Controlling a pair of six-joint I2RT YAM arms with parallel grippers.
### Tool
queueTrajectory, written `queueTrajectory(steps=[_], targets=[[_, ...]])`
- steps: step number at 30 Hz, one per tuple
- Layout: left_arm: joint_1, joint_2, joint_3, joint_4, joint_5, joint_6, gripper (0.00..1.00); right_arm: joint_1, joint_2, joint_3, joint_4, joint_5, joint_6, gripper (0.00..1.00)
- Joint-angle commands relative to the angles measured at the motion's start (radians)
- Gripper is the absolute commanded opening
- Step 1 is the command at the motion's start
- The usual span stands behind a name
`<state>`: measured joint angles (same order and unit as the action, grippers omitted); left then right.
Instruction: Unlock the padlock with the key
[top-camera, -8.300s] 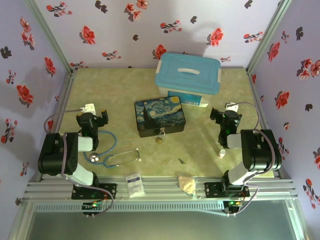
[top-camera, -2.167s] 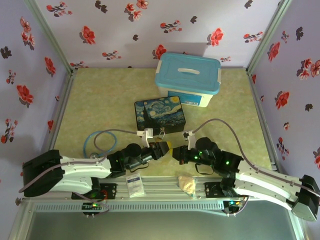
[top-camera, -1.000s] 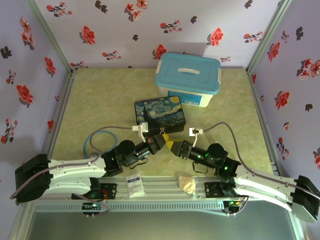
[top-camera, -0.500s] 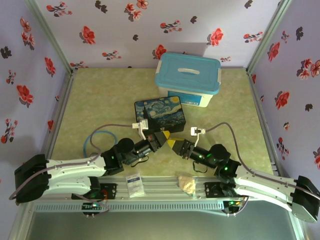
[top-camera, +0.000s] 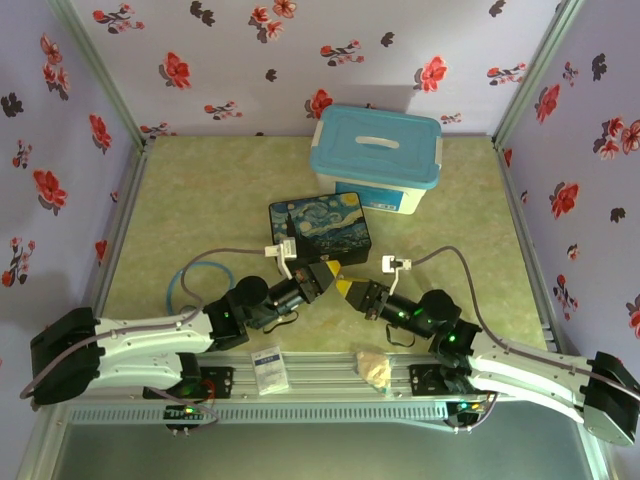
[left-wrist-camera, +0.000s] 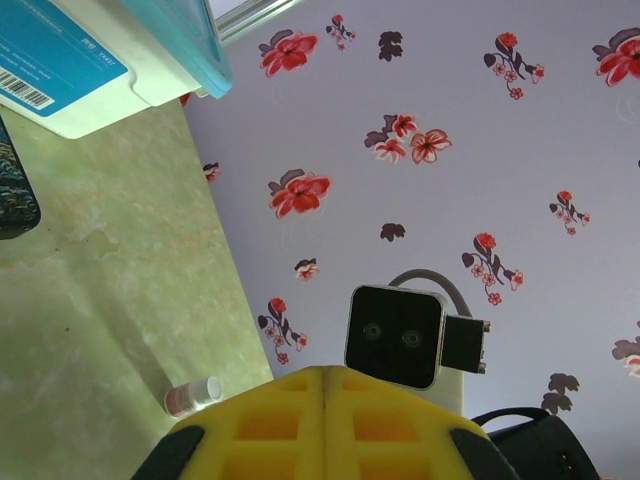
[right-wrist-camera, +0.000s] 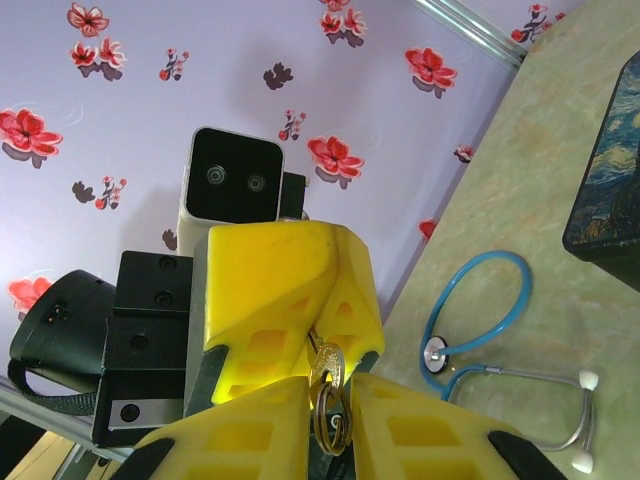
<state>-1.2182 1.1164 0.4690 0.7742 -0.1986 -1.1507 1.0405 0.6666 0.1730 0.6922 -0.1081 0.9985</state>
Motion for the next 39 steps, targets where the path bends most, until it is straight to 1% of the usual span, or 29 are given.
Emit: queueTrajectory(steps=[1,3,6,9,10,11,16,17,18,20,21,25,27,28,29,32,34,35,37,39], targets=[[-0.007,0.018,-0.014,0.062,0.002,-0.025,0.0,-0.001,-0.013,-0.01,0.038,0.02,-0.021,0.19],[-0.01,0.026,-0.028,0.086,-0.001,-0.035,0.0,-0.002,-0.017,-0.011,0.036,0.022,-0.027,0.16],[-0.014,0.035,-0.03,0.099,-0.003,-0.039,0.0,-0.002,-0.019,-0.018,0.061,0.037,-0.035,0.16],[-0.018,0.043,-0.032,0.108,-0.002,-0.046,0.0,-0.003,-0.024,-0.01,0.034,0.051,-0.043,0.1],[-0.018,0.043,-0.033,0.112,-0.002,-0.046,0.0,-0.003,-0.027,-0.008,0.027,0.056,-0.043,0.04],[-0.018,0.042,-0.035,0.112,-0.004,-0.046,0.0,-0.002,-0.026,-0.012,0.024,0.057,-0.044,0.02],[-0.018,0.032,-0.045,0.102,-0.012,-0.043,0.0,-0.004,-0.033,-0.016,0.001,0.065,-0.043,0.0],[-0.018,0.023,-0.053,0.1,-0.023,-0.036,0.15,-0.002,-0.036,-0.015,-0.012,0.067,-0.044,0.0],[-0.017,0.006,-0.061,0.091,-0.043,-0.028,0.4,-0.003,-0.04,-0.013,-0.028,0.071,-0.044,0.0],[-0.018,-0.041,-0.076,0.048,-0.088,0.001,0.84,-0.003,-0.05,-0.01,-0.075,0.092,-0.044,0.0],[-0.018,-0.075,-0.077,-0.003,-0.118,0.026,0.99,-0.003,-0.058,-0.007,-0.115,0.111,-0.043,0.0],[-0.016,-0.209,-0.054,-0.325,-0.216,0.108,1.0,-0.003,-0.106,0.002,-0.279,0.205,-0.031,0.0],[-0.009,-0.245,-0.034,-0.499,-0.262,0.158,1.0,-0.004,-0.131,0.024,-0.403,0.255,-0.03,0.0],[0.002,-0.245,-0.021,-0.561,-0.258,0.175,1.0,-0.004,-0.138,0.039,-0.465,0.28,-0.029,0.0],[0.021,-0.238,-0.003,-0.613,-0.222,0.207,1.0,-0.004,-0.143,0.053,-0.53,0.302,-0.029,0.0],[0.076,-0.15,0.107,-0.8,-0.071,0.318,1.0,-0.004,-0.144,0.087,-0.657,0.345,-0.031,0.0],[0.083,-0.065,0.184,-0.914,-0.043,0.39,0.99,-0.003,-0.14,0.094,-0.697,0.362,-0.026,0.0],[0.088,-0.029,0.21,-0.949,-0.042,0.406,0.96,-0.005,-0.139,0.093,-0.705,0.367,-0.026,0.0],[0.103,0.032,0.21,-0.918,-0.032,0.444,0.84,-0.004,-0.135,0.088,-0.705,0.369,-0.021,0.0],[0.12,0.134,0.235,-0.897,-0.018,0.485,0.78,-0.006,-0.134,0.083,-0.707,0.373,-0.018,0.0]])
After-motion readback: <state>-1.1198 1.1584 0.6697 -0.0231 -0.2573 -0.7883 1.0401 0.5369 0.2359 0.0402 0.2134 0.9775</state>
